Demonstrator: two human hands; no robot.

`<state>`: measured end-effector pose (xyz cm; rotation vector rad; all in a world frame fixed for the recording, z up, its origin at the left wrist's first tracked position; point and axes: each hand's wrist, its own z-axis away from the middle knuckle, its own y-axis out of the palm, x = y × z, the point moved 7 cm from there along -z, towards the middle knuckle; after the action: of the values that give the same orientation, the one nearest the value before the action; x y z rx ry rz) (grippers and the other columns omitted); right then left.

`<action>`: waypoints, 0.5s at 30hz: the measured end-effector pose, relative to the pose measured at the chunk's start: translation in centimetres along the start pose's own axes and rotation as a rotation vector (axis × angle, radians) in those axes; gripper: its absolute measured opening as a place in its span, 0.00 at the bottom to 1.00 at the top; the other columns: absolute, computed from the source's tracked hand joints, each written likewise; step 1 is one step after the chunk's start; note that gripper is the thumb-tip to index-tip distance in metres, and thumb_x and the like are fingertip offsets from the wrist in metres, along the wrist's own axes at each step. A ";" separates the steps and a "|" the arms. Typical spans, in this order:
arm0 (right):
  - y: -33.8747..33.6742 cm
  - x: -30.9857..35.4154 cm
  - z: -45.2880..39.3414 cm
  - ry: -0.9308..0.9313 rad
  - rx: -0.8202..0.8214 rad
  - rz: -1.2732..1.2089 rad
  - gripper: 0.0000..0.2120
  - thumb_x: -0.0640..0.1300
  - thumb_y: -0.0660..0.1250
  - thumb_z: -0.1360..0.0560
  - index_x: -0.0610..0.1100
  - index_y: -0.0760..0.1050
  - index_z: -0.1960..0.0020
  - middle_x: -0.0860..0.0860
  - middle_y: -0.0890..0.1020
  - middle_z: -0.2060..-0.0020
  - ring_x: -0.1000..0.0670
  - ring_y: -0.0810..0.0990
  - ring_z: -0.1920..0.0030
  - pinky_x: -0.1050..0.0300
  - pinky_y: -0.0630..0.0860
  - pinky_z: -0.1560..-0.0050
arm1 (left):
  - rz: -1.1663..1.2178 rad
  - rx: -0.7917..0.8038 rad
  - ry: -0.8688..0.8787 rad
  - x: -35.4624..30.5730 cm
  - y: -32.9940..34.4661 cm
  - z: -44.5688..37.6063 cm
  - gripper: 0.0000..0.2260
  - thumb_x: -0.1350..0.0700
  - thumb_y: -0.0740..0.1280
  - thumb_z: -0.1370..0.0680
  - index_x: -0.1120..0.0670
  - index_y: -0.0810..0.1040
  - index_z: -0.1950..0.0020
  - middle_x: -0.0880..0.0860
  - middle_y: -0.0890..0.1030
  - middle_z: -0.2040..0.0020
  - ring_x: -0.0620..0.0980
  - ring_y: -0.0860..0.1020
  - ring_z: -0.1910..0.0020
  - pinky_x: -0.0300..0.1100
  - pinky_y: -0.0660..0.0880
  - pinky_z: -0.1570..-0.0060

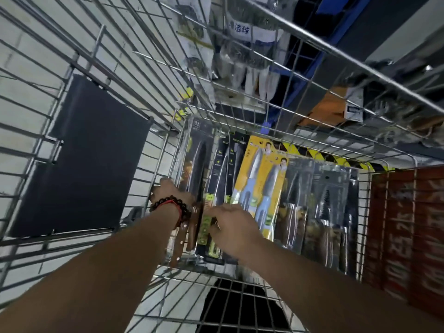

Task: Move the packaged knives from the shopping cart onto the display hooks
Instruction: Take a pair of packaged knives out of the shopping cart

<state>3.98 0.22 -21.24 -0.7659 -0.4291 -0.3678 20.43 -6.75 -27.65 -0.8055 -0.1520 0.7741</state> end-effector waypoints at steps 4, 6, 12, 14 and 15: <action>-0.1 0.7 0.5 -0.023 0.010 0.008 0.21 0.45 0.60 0.24 0.45 0.70 0.31 0.43 0.76 0.39 0.42 0.71 0.35 0.52 0.73 0.39 | 0.006 0.073 -0.028 1.1 -2.2 -0.9 0.31 0.54 0.79 0.33 0.61 0.71 0.36 0.58 0.77 0.47 0.57 0.75 0.52 0.43 0.73 0.55; -0.3 1.3 0.8 -0.024 0.017 0.014 0.19 0.46 0.60 0.23 0.42 0.72 0.33 0.42 0.76 0.41 0.41 0.71 0.37 0.51 0.73 0.40 | 0.008 0.134 -0.013 1.3 -2.9 -1.2 0.30 0.53 0.79 0.33 0.63 0.73 0.37 0.60 0.78 0.43 0.57 0.76 0.50 0.45 0.74 0.50; -0.5 3.7 2.1 -0.073 -0.001 0.048 0.17 0.47 0.60 0.22 0.41 0.73 0.37 0.41 0.76 0.40 0.38 0.72 0.39 0.46 0.75 0.42 | -0.086 -0.011 0.131 1.6 -4.2 1.3 0.23 0.51 0.73 0.27 0.63 0.76 0.38 0.62 0.80 0.43 0.58 0.78 0.48 0.47 0.77 0.50; -0.5 4.2 2.9 -0.074 0.003 0.041 0.16 0.48 0.60 0.22 0.42 0.73 0.38 0.41 0.77 0.41 0.38 0.75 0.41 0.46 0.77 0.45 | -0.037 -0.029 0.156 2.0 -4.9 2.5 0.23 0.51 0.73 0.27 0.59 0.76 0.35 0.60 0.80 0.42 0.57 0.79 0.49 0.45 0.77 0.49; -0.5 4.4 3.3 -0.072 0.018 0.030 0.16 0.48 0.60 0.22 0.43 0.73 0.37 0.41 0.76 0.41 0.38 0.76 0.42 0.47 0.77 0.46 | -0.038 -0.048 0.172 2.3 -5.4 3.0 0.21 0.51 0.72 0.26 0.58 0.76 0.36 0.59 0.80 0.43 0.57 0.79 0.49 0.46 0.78 0.49</action>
<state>6.72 1.63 -16.62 -0.7688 -0.4879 -0.3088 23.90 -5.83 -22.18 -0.9079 -0.0320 0.6641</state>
